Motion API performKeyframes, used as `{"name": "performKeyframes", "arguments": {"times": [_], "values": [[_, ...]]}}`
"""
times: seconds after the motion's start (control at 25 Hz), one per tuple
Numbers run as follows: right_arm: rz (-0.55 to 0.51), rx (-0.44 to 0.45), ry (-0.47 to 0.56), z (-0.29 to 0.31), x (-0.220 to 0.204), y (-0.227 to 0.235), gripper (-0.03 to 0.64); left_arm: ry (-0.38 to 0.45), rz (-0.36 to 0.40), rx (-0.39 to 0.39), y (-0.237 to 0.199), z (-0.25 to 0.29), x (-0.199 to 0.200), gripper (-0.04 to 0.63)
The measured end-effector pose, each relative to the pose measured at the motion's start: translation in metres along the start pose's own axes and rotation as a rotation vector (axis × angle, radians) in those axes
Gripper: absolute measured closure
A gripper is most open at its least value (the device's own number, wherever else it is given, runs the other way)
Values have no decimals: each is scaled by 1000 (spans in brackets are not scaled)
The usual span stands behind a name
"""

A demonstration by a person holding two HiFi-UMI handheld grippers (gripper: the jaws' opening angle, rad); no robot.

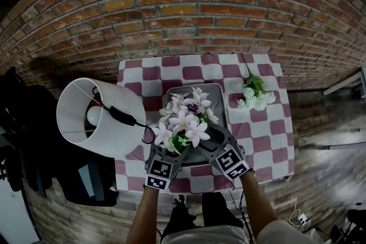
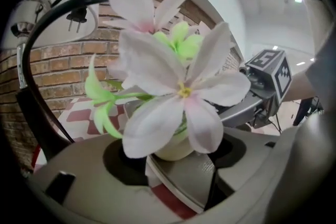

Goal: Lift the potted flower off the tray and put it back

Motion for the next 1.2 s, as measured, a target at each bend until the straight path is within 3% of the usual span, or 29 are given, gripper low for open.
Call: {"name": "performKeyframes", "arguments": {"times": [0.28, 0.6, 1.2], "values": [[48, -64, -4, -11, 0, -5, 310, 20, -15, -13, 12, -1, 1, 267], [57, -164, 14, -54, 21, -17, 318, 67, 50, -59, 43, -26, 20, 273], [29, -349, 36, -158, 100, -91, 324, 151, 133, -152, 112, -145, 50, 281]]}}
Point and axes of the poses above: the fingertips, and each gripper's own axes: z forward along the fingers, y to its right, x out of its top, the point moved 6 cm from there along -z, backward along the fingers, and after that the axes turned 15 degrees about -z, right-handed, at the moved point
